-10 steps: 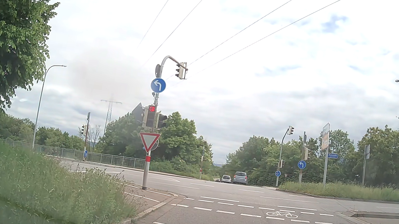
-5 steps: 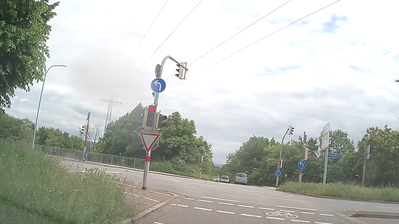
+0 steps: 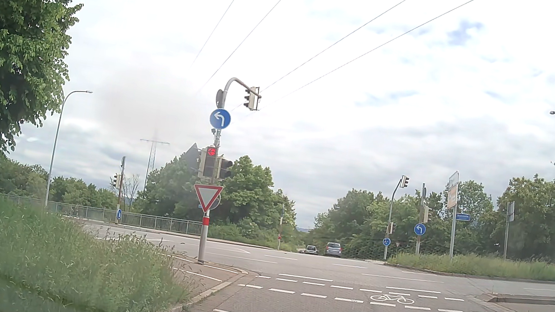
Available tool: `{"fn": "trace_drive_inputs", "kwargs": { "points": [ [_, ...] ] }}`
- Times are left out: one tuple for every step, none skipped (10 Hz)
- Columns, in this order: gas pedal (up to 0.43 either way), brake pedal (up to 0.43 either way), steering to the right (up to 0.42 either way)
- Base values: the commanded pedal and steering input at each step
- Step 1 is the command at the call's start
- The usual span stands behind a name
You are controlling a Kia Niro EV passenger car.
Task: Follow the waypoints while adhering to traffic rules and regulations
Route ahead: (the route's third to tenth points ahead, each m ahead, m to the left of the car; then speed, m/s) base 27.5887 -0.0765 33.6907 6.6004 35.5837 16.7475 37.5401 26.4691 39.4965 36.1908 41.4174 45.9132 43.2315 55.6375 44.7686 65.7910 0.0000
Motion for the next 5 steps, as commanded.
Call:
{"fn": "trace_drive_inputs", "kwargs": {
  "points": [
    [0.0,0.244,-0.007],
    [0.0,0.244,-0.007],
    [0.0,0.244,-0.007],
    [0.0,0.244,-0.007],
    [0.0,0.244,-0.007]
  ]
}}
